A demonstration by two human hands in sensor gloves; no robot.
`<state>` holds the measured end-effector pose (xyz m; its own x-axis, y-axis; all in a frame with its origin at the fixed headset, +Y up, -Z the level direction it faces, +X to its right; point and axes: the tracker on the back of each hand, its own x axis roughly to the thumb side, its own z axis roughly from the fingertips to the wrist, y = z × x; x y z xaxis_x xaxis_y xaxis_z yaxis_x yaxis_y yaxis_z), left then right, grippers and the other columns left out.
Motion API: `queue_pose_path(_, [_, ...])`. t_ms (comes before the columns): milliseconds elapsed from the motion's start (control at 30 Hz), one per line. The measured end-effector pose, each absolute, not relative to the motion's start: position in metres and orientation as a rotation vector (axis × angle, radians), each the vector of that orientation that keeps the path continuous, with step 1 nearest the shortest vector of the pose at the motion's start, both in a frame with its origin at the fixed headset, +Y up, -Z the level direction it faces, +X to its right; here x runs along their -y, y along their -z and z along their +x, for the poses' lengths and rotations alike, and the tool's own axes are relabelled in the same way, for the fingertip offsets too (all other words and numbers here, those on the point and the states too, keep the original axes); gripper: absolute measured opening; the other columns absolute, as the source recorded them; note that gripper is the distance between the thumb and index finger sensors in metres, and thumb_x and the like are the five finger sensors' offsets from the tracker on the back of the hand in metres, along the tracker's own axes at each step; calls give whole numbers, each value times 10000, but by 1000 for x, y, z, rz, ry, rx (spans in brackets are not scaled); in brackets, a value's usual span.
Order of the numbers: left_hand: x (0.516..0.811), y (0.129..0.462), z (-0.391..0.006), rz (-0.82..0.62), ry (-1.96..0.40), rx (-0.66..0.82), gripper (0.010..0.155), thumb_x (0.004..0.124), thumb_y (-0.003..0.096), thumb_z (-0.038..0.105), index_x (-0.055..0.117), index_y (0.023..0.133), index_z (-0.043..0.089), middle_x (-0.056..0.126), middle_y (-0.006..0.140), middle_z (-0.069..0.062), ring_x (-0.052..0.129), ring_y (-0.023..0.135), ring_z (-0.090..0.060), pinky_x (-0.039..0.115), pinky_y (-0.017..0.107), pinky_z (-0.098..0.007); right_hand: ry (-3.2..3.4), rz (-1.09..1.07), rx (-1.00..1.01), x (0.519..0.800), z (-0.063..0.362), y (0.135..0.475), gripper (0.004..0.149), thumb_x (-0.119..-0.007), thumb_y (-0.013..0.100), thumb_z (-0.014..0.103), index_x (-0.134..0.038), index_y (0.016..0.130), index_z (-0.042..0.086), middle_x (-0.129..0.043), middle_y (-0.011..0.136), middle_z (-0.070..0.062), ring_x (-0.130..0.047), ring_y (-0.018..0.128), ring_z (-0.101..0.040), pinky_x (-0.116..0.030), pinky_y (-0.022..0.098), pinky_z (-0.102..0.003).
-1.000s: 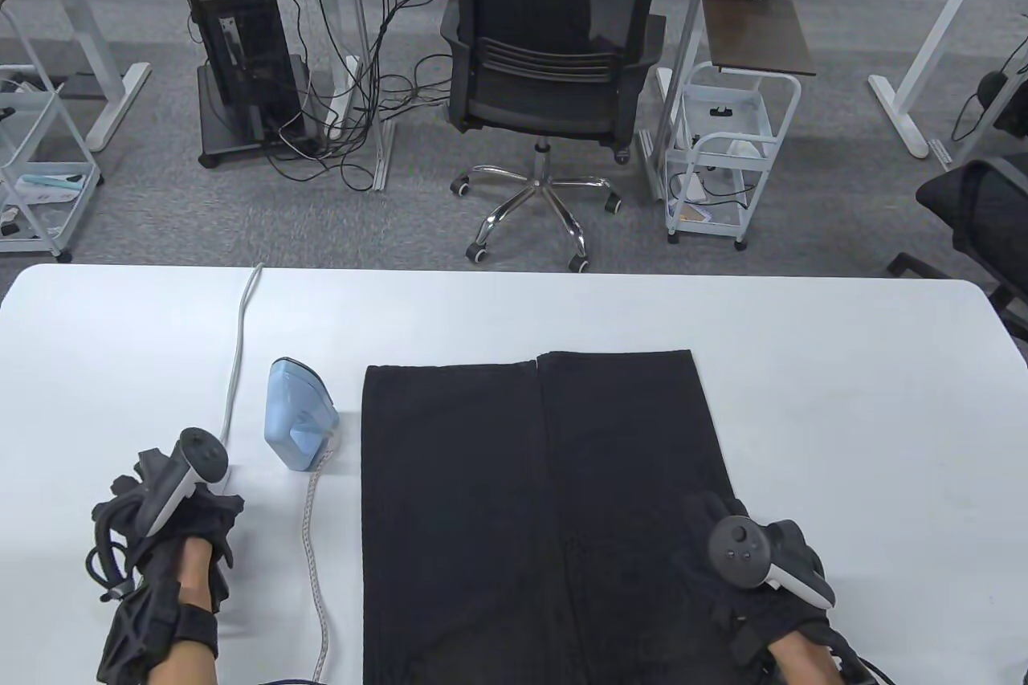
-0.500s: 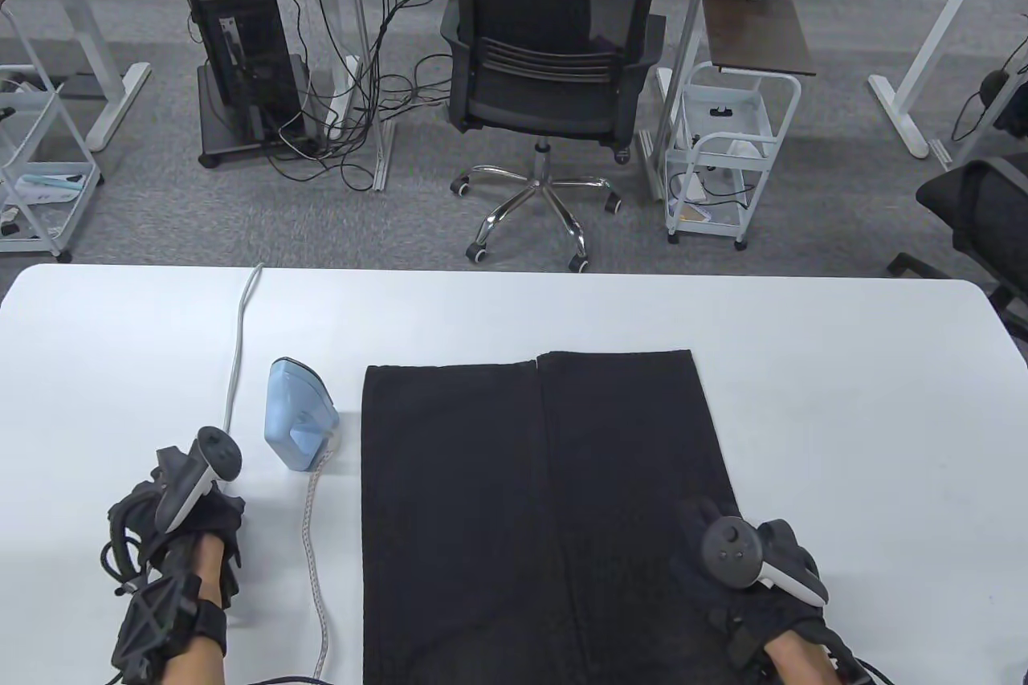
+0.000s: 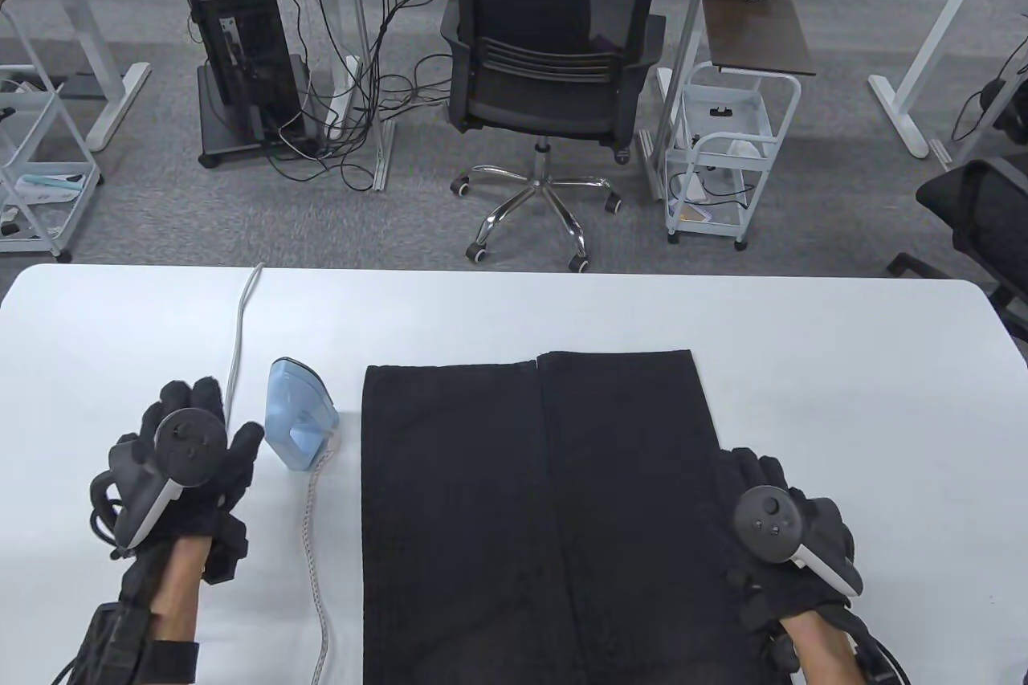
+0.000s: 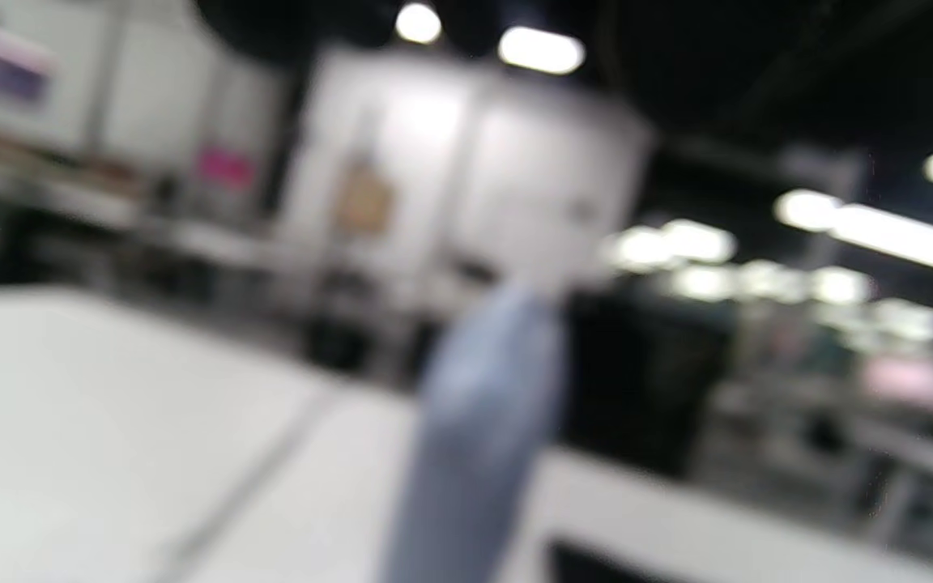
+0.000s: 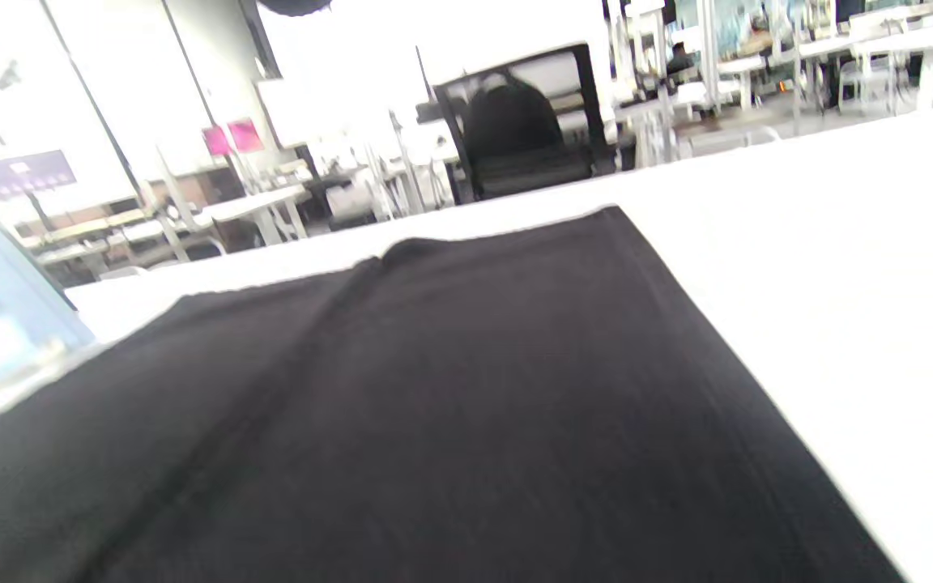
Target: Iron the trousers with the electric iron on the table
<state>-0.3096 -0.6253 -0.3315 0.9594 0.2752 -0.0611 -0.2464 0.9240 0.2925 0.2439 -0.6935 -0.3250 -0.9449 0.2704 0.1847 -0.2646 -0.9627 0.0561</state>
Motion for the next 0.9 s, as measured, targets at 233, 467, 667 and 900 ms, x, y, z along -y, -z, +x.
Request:
queue_pose_path(233, [631, 316, -181, 386, -315, 187, 780, 778, 569, 528, 519, 1169, 101, 424, 1227, -281, 500, 1102, -567, 424, 683, -817, -2713, 394, 187, 675, 171, 321, 726, -512, 605, 451, -112, 1109, 114, -128, 1159, -254, -192, 1018, -579, -316, 635, -787])
queue_pose_path(467, [718, 319, -108, 240, -328, 295, 791, 780, 563, 540, 516, 1164, 98, 452, 1223, -274, 496, 1101, -570, 414, 686, -820, -2733, 429, 44, 734, 122, 329, 740, -508, 606, 460, -81, 1100, 112, -56, 1148, -255, -148, 1011, -580, -292, 633, -792])
queue_pose_path(667, [747, 320, -105, 219, -247, 264, 814, 768, 561, 558, 480, 1167, 95, 447, 1217, -278, 518, 1091, -565, 440, 679, -812, -2791, 375, -45, 761, 122, 338, 747, -508, 604, 464, -72, 1095, 108, -54, 1144, -259, -153, 1008, -583, -294, 629, -794])
queue_pose_path(900, [757, 324, -102, 147, -235, 258, 838, 764, 559, 568, 455, 1173, 89, 435, 1218, -285, 514, 1091, -568, 437, 678, -813, -2800, 377, -146, 773, 122, 337, 753, -508, 602, 467, -67, 1093, 104, -60, 1143, -264, -161, 1008, -584, -298, 627, -794])
